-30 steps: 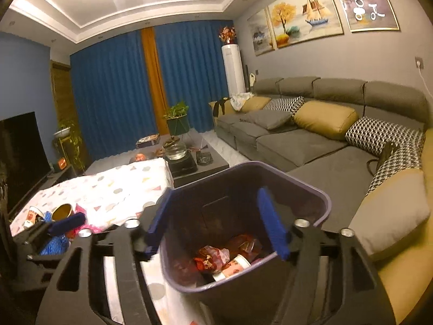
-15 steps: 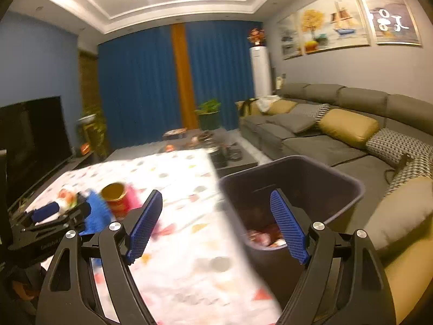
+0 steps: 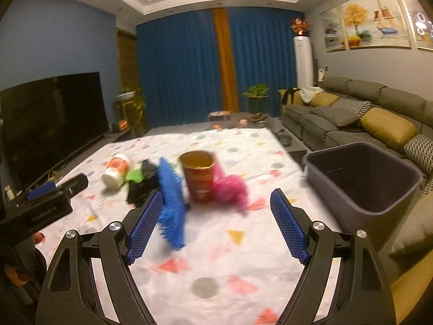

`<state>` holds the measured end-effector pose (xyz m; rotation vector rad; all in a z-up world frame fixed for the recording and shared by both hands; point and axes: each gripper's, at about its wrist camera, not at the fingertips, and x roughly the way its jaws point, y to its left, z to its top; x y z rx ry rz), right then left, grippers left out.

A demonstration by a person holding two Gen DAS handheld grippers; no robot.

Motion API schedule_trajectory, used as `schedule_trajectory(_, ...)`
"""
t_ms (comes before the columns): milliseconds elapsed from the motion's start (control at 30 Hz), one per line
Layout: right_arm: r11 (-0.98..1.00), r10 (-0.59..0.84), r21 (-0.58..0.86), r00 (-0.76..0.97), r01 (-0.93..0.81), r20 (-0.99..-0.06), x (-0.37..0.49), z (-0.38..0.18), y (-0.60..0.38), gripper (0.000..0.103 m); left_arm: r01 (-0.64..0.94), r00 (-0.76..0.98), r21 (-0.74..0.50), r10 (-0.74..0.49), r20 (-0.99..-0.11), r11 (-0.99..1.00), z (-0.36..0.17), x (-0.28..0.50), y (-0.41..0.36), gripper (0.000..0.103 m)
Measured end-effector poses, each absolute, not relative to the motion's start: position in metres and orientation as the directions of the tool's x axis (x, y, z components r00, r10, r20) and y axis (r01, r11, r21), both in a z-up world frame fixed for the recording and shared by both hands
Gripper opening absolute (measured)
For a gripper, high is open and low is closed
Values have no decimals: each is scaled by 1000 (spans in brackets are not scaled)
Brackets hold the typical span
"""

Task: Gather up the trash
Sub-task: 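Move both open grippers back to the trash on the bed, then grasp the blue foam net with the right gripper while the left gripper approaches the black bag, then grasp the black plastic bag with the left gripper and lift it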

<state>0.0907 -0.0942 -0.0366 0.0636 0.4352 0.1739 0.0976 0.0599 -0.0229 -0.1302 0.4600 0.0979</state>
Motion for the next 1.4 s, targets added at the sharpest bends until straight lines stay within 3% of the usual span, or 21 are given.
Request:
schedule_trajectory(333, 980, 199, 74, 866, -187, -458, 119, -47, -58, 80, -159, 893, -118, 92, -441, 980, -26, 99, 91, 89)
schedule_trajectory(633, 980, 194, 63, 839, -189, -508, 152, -64, -40, 71, -154, 896, -122, 87, -434, 981, -22, 109, 97, 89)
schedule_trajectory(833, 980, 186, 52, 811, -190, -554, 175, -77, -30, 60, -137, 901, -114, 76, -427, 984, -21, 120, 94, 89)
schedule_trajectory(1033, 980, 182, 47, 779, -192, -601, 189, -89, -28, 42, -119, 896, -113, 58, -441, 986, -26, 135, 88, 89)
schedule_trajectory(1200, 973, 214, 71, 751, -218, -624, 195, -94, -29, 16, -113, 887, -112, 49, -460, 987, -33, 144, 85, 89)
schedule_trajectory(1400, 971, 229, 75, 783, -228, -579, 182, -86, -34, 10, -100, 881, -114, 34, -473, 988, -39, 151, 82, 89)
